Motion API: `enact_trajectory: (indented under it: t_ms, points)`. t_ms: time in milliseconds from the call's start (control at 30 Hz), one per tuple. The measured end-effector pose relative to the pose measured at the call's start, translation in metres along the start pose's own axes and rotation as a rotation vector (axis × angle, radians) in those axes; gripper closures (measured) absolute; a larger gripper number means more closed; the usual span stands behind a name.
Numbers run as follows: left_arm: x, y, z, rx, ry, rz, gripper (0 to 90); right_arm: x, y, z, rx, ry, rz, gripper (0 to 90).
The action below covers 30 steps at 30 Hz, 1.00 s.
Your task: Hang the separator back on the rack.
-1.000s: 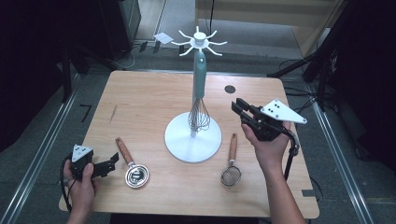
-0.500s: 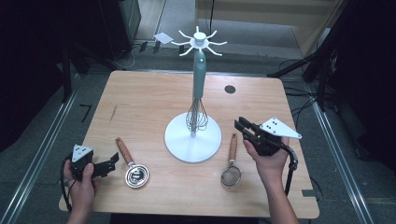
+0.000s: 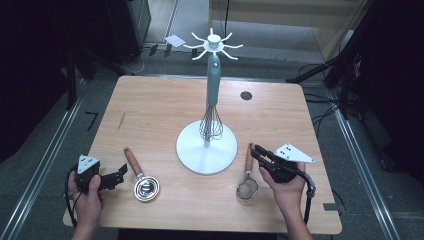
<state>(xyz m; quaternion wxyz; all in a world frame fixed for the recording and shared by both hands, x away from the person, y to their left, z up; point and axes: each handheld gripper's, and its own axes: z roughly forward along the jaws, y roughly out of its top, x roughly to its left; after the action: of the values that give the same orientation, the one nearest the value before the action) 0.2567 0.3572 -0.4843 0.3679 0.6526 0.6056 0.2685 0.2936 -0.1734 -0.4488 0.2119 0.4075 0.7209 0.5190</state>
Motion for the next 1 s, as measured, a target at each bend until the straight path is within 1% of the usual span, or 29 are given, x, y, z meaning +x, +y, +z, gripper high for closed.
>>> enact_trajectory:
  t_ms: [167, 233, 267, 333, 400, 433, 467, 500, 533, 567, 600, 667, 700, 767, 833, 867, 1000]
  points:
    - [0.000, 0.000, 0.000, -0.001, -0.001, 0.002, 0.0, 0.004, -0.014, 0.000, 0.047, 0.004, 0.028, 76.4]
    - [0.000, 0.000, 0.000, -0.001, -0.001, 0.002, 0.0, 0.006, -0.019, -0.001, 0.065, 0.018, 0.028, 76.2]
    - [0.000, 0.000, 0.000, -0.001, -0.001, 0.002, 0.0, 0.006, -0.019, -0.001, 0.065, 0.018, 0.028, 76.2]
    - [0.000, 0.000, 0.000, -0.004, -0.005, 0.000, 0.0, 0.008, -0.025, -0.005, 0.081, 0.028, 0.028, 78.7]
    - [0.000, 0.000, 0.000, -0.004, -0.006, -0.001, 0.0, 0.009, -0.027, -0.007, 0.083, 0.031, 0.030, 80.4]
    - [0.000, 0.000, 0.000, -0.001, -0.003, -0.002, 0.0, 0.009, -0.028, -0.008, 0.084, 0.034, 0.032, 83.0]
    - [0.000, 0.000, 0.000, 0.000, -0.003, -0.003, 0.0, 0.010, -0.034, -0.012, 0.090, 0.055, 0.048, 87.2]
    - [0.000, 0.000, 0.000, 0.000, -0.003, -0.003, 0.0, 0.010, -0.034, -0.012, 0.090, 0.055, 0.048, 87.2]
    - [0.000, 0.000, 0.000, 0.000, -0.004, -0.003, 0.0, 0.011, -0.035, -0.013, 0.097, 0.066, 0.053, 88.5]
    - [0.000, 0.000, 0.000, 0.000, -0.004, -0.004, 0.0, 0.013, -0.038, -0.014, 0.103, 0.089, 0.054, 89.8]
    - [0.000, 0.000, 0.000, 0.000, -0.005, -0.004, 0.0, 0.019, -0.042, -0.016, 0.124, 0.108, 0.041, 90.0]
    - [0.000, 0.000, 0.000, 0.000, -0.005, -0.004, 0.0, 0.021, -0.044, -0.017, 0.133, 0.110, 0.035, 90.0]
    - [0.000, 0.000, 0.000, 0.000, -0.005, -0.004, 0.0, 0.024, -0.047, -0.017, 0.149, 0.113, 0.030, 90.0]
    - [0.000, 0.000, 0.000, 0.000, -0.006, -0.004, 0.0, 0.025, -0.052, -0.019, 0.176, 0.121, 0.029, 90.0]
    - [0.000, 0.000, 0.000, 0.000, -0.006, -0.004, 0.0, 0.025, -0.053, -0.019, 0.181, 0.120, 0.030, 90.0]
    - [0.000, 0.000, 0.000, 0.000, -0.006, -0.004, 0.0, 0.022, -0.056, -0.020, 0.192, 0.107, 0.027, 90.0]
    - [0.000, 0.000, 0.000, 0.000, -0.005, -0.004, 0.0, 0.015, -0.061, -0.019, 0.220, 0.089, 0.030, 90.0]
